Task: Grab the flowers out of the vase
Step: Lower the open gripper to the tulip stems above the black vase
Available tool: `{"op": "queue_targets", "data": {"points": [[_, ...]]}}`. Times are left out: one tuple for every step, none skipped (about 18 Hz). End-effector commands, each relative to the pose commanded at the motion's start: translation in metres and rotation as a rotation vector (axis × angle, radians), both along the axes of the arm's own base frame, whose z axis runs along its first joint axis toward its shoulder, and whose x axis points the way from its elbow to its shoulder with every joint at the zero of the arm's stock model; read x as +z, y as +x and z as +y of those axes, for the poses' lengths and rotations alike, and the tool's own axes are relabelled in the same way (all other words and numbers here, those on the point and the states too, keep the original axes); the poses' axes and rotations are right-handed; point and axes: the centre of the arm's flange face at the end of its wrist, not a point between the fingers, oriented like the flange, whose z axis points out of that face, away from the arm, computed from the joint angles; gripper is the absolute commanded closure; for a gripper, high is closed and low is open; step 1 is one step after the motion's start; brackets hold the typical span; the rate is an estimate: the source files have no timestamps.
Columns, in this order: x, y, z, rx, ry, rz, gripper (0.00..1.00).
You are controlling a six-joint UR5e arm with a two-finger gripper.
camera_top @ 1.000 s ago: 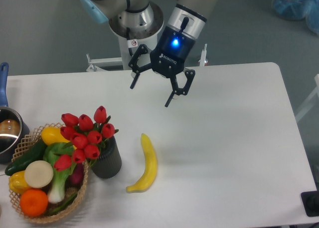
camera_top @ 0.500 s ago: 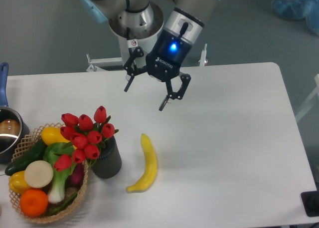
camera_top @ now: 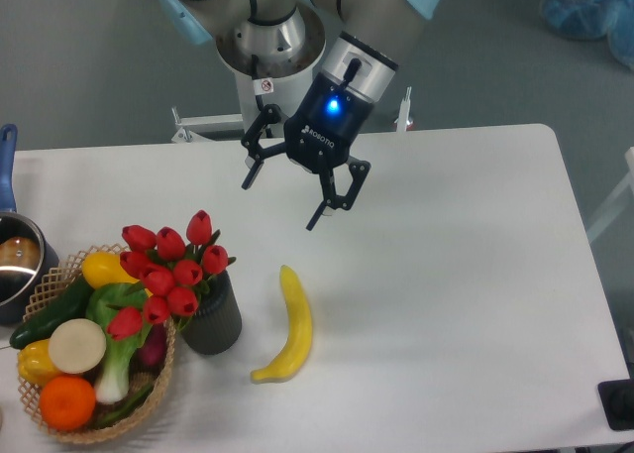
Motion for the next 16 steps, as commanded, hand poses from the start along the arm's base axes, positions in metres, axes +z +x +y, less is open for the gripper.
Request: {"op": "queue_targets", "data": {"points": [[-0.001,0.000,0.000,-0.015,0.005,0.016,0.00],[-0.003,0.005,0.003,-0.030,0.011,0.014,0.00],[-0.009,0.018,0.009,-0.057,0.013,-0.001,0.00],[-0.010,0.024,0.013,-0.075,0.039,-0.003,0.00],[-0.011,0.025,0.017,-0.088,0.078,-0.019,0.00],[-0.016,0.022,0.022,-0.097,0.111,-0.048,0.00],[-0.016,0.021,0.025,-0.104,0.143,-0.074,0.00],[-0.017,0.020,0.027,-0.108,0.159,-0.092,0.00],[-0.019,0.019,0.028,-0.109,0.159,-0.093,0.00],[-0.020,0.018,0.028,-0.109,0.158,-0.094,0.00],[-0.021,0.017,0.027,-0.106,0.156,-0.095,0.00],[-0.023,0.015,0.025,-0.102,0.154,-0.095,0.00],[-0.024,0.015,0.025,-0.107,0.154,-0.083,0.00],[-0.024,0.015,0.025,-0.123,0.162,-0.062,0.00],[-0.027,0.016,0.025,-0.132,0.163,-0.057,0.00],[-0.031,0.013,0.027,-0.134,0.161,-0.062,0.00]]}}
